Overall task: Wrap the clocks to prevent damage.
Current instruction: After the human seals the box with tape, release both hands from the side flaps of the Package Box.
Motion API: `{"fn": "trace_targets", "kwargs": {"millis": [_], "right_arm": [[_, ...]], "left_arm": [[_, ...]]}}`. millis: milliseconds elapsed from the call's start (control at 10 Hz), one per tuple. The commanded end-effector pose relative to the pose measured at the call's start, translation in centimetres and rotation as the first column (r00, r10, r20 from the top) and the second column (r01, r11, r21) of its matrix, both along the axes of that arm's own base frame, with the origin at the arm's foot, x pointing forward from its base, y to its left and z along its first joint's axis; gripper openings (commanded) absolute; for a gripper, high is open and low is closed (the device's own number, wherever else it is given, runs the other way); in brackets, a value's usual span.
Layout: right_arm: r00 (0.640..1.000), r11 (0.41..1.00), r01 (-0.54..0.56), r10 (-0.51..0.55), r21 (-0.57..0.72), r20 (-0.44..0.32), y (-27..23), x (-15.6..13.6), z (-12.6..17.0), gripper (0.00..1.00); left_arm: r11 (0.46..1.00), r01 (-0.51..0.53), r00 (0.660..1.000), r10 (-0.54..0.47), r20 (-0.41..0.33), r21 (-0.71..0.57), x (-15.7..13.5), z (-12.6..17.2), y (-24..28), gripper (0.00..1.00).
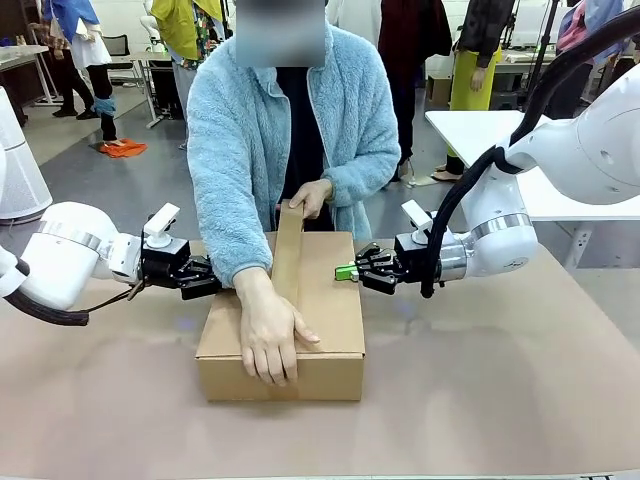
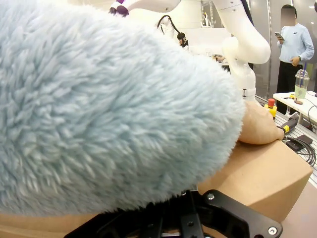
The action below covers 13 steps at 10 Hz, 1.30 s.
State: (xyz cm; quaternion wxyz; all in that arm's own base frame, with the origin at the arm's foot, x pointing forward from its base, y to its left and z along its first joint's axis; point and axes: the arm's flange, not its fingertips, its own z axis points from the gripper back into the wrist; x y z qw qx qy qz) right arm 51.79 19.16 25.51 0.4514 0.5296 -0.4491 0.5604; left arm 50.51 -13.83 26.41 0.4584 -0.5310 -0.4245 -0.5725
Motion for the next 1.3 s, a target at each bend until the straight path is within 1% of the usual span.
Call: {"fn": "trace_targets", "kwargs": {"millis": [0, 1200], "right_arm": [[1.000, 1.000, 0.006, -0.006, -0.009, 0.010, -0.03, -0.21, -0.06, 0.01], [1.000, 1.000, 0.006, -0.006, -0.009, 0.010, -0.03, -0.21, -0.06, 0.01]], "left_arm": [[1.000, -0.014, 1.000, 0.014, -0.001, -0.008, 0.18, -0.06, -0.15, 0.00], [1.000, -0.014, 1.000, 0.014, -0.001, -0.008, 0.18, -0.06, -0.15, 0.00]]}}
